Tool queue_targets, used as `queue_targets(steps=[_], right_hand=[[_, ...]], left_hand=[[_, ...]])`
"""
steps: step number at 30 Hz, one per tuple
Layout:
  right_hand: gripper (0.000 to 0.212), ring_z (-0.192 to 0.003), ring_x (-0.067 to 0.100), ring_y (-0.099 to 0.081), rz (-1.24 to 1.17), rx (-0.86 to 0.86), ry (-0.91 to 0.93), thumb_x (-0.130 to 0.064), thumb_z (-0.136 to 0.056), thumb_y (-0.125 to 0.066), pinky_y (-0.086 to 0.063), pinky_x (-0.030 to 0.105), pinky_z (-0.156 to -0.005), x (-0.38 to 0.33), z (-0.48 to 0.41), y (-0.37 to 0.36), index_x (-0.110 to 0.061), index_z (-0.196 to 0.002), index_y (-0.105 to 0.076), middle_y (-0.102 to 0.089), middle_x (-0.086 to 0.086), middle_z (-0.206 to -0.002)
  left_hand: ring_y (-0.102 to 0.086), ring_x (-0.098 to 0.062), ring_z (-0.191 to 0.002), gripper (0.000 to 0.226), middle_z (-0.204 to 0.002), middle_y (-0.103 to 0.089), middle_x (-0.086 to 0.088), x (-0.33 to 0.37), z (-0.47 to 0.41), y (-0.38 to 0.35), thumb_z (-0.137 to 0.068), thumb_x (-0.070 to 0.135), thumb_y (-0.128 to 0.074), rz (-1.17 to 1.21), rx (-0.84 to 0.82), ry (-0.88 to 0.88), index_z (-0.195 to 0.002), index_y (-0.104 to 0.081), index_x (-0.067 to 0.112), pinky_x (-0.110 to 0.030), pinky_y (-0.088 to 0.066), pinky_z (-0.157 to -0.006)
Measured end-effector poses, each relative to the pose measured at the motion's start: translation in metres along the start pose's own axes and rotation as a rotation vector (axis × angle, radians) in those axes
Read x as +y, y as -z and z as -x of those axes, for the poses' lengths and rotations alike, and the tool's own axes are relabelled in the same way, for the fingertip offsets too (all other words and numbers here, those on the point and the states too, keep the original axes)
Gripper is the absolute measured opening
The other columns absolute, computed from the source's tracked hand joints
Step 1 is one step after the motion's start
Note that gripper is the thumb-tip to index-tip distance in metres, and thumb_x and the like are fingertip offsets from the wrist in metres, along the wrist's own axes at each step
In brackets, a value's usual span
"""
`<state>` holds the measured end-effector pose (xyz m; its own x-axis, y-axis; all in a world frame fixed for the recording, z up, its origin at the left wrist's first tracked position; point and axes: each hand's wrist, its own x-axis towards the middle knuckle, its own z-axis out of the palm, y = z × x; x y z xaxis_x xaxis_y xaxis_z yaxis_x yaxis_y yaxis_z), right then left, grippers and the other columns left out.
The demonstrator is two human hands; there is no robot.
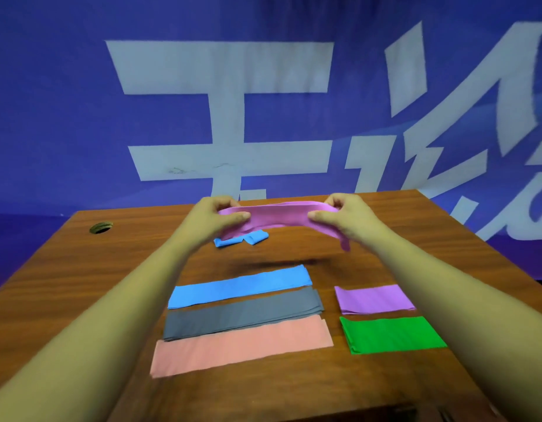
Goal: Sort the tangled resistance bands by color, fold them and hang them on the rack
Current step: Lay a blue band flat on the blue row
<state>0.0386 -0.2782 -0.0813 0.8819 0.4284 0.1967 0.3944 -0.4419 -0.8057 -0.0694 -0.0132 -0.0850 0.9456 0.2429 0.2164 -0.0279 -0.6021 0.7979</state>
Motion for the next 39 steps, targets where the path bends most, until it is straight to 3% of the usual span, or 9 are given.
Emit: queue_targets(steps=[4, 10, 15, 18, 24, 28, 30, 36, 39], right_hand=[[0.030, -0.058, 0.016, -0.060, -0.061, -0.192, -0.086, -0.035, -0.074, -0.082, -0.045, 0.023, -0.049, -0.003, 0.025, 0.022, -0.012, -0.077, -0.063, -0.067, 0.004, -0.067], [0.025, -0.071, 0.018, -0.061, 0.002, -0.415, -0.183, -0.030, -0.076, -0.081, -0.047, 0.028, -0.060, 0.006, 0.048, 0.041, -0.009, -0.088, -0.073, -0.070, 0.005, -0.080], [0.019, -0.083, 0.020, -0.066, -0.040, -0.565, -0.279, -0.013, -0.083, -0.074, -0.053, 0.031, -0.073, 0.020, 0.060, 0.051, -0.004, -0.100, -0.073, -0.073, 0.010, -0.094], [0.020, -0.086, 0.023, -0.066, -0.227, -0.479, -0.351, -0.005, -0.084, -0.069, -0.056, 0.036, -0.072, 0.030, 0.064, 0.058, -0.008, -0.104, -0.072, -0.071, 0.011, -0.098], [0.037, -0.084, 0.021, -0.065, -0.591, -0.223, -0.456, 0.005, -0.085, -0.065, -0.058, 0.030, -0.062, 0.042, 0.068, 0.062, -0.010, -0.119, -0.066, -0.067, 0.016, -0.103], [0.040, -0.082, 0.021, -0.071, -0.485, -0.094, -0.477, 0.004, -0.082, -0.070, -0.060, 0.028, -0.067, 0.056, 0.068, 0.069, -0.019, -0.114, -0.068, -0.070, 0.016, -0.108], [0.039, -0.070, 0.017, -0.069, -0.451, -0.022, -0.499, 0.003, -0.081, -0.072, -0.058, 0.024, -0.054, 0.064, 0.069, 0.074, -0.021, -0.112, -0.069, -0.069, 0.015, -0.104], [0.028, -0.073, 0.023, -0.065, -0.329, 0.163, -0.523, 0.004, -0.081, -0.072, -0.060, 0.035, -0.065, 0.101, 0.079, 0.090, -0.006, -0.106, -0.068, -0.067, 0.014, -0.094], [0.014, -0.065, 0.022, -0.062, -0.267, 0.261, -0.496, 0.005, -0.078, -0.073, -0.058, 0.030, -0.063, 0.120, 0.085, 0.097, 0.002, -0.089, -0.065, -0.064, 0.020, -0.087]], left_hand=[[-0.057, -0.001, -0.058, 0.019, -0.066, -0.067, 0.010, 0.014, 0.022, 0.004, -0.085, 0.034, -0.073, 0.123, -0.041, 0.025, -0.083, -0.070, 0.015, -0.012, -0.043, -0.054], [-0.063, -0.019, -0.075, 0.020, -0.082, -0.071, -0.009, 0.020, 0.038, 0.001, -0.084, 0.032, -0.074, 0.329, 0.020, 0.138, -0.087, -0.070, 0.013, -0.034, -0.051, -0.070], [-0.062, -0.024, -0.075, 0.025, -0.087, -0.069, -0.014, 0.023, 0.050, -0.005, -0.087, 0.026, -0.072, 0.404, 0.015, 0.201, -0.097, -0.066, 0.004, -0.034, -0.051, -0.068], [-0.060, -0.018, -0.073, 0.014, -0.084, -0.067, -0.007, 0.019, 0.057, -0.006, -0.088, 0.026, -0.070, 0.398, 0.000, 0.202, -0.091, -0.067, 0.013, -0.031, -0.050, -0.066], [-0.058, -0.017, -0.062, 0.008, -0.077, -0.064, -0.005, 0.010, 0.067, -0.020, -0.093, 0.024, -0.065, 0.426, -0.060, 0.251, -0.092, -0.063, 0.016, -0.022, -0.047, -0.048], [-0.060, -0.019, -0.054, 0.006, -0.072, -0.065, -0.007, 0.007, 0.072, -0.037, -0.092, 0.021, -0.066, 0.451, -0.127, 0.294, -0.093, -0.061, 0.018, -0.022, -0.046, -0.050], [-0.061, -0.017, -0.055, 0.007, -0.074, -0.064, -0.009, 0.007, 0.074, -0.046, -0.091, 0.016, -0.067, 0.484, -0.168, 0.299, -0.094, -0.061, 0.017, -0.022, -0.048, -0.050], [-0.072, -0.027, -0.072, 0.015, -0.090, -0.070, -0.014, 0.014, 0.078, -0.083, -0.093, 0.003, -0.061, 0.580, -0.266, 0.386, -0.108, -0.060, 0.007, -0.026, -0.059, -0.057], [-0.072, -0.031, -0.073, 0.022, -0.089, -0.069, -0.020, 0.018, 0.079, -0.103, -0.092, -0.006, -0.059, 0.579, -0.263, 0.391, -0.112, -0.053, 0.002, -0.033, -0.062, -0.063]])
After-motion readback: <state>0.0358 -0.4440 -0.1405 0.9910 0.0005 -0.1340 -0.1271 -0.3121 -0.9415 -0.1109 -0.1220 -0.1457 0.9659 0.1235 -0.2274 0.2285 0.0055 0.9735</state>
